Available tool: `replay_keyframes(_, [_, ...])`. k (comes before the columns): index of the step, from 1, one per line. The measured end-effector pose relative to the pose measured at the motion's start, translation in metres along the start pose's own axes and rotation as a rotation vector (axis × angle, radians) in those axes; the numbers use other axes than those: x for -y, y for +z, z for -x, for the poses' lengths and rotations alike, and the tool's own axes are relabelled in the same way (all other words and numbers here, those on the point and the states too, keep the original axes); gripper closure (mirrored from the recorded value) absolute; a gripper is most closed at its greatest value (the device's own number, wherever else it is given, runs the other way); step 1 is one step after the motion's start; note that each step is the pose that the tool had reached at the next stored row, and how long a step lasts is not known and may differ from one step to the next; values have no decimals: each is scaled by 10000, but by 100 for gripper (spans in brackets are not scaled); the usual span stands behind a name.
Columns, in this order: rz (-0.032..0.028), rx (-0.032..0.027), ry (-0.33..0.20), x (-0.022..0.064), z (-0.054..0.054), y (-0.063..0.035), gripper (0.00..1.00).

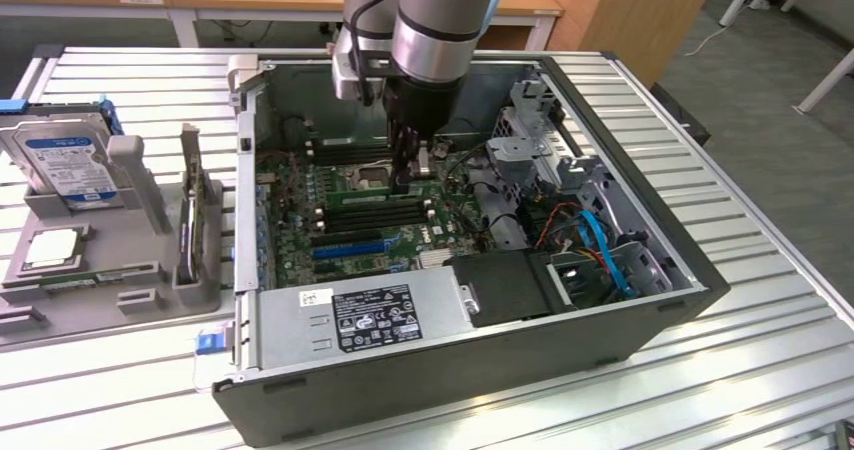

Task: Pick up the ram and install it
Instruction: 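Insert the ram into the slot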

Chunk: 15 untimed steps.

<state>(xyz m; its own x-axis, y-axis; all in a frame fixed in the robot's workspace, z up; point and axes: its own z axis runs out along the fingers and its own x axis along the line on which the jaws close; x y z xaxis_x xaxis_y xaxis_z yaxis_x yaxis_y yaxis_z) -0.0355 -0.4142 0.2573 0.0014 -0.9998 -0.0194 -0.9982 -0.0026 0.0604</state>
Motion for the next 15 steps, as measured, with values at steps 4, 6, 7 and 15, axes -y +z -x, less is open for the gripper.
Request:
replay_keyframes(4, [0, 0, 0, 1, -1, 17, 89])
replay_keyframes(6, [0, 0, 1, 2, -1, 28, 89])
replay_keyframes(7, [0, -1, 1, 2, -1, 31, 89])
replay_keyframes(15, [0, 0, 0, 3, -1, 55, 89])
